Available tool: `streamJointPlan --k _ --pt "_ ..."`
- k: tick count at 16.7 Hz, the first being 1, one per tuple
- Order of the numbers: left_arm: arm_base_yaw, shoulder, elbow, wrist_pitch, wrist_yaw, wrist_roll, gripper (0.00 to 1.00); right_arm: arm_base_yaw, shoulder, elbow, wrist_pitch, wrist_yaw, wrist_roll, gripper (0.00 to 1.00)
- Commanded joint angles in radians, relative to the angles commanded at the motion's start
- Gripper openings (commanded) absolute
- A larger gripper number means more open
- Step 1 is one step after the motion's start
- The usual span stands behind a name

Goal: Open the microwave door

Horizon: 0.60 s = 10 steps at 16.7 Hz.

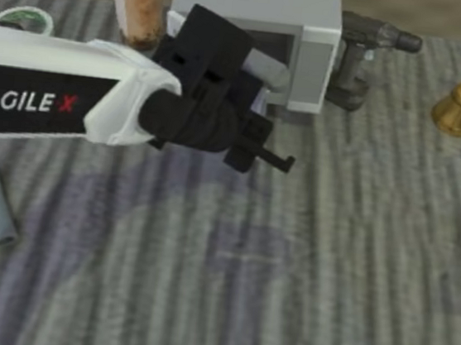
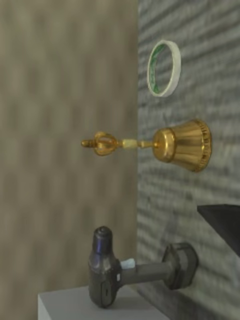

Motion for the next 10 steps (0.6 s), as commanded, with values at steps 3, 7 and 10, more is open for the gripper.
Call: streamJointPlan --k 3,7,10 --pt "0.014 -0.013 -0.015 0.004 0.017 0.028 0.0 0.0 0.0 0.0 0.0 0.0 0.0 1.0" --pt "0.027 -0.023 -0.03 0.007 0.034 0.055 0.0 0.0 0.0 0.0 0.0 0.0 0.0 1.0" --pt "0.027 -0.023 -0.03 0.007 0.034 0.055 0.0 0.0 0.0 0.0 0.0 0.0 0.0 1.0"
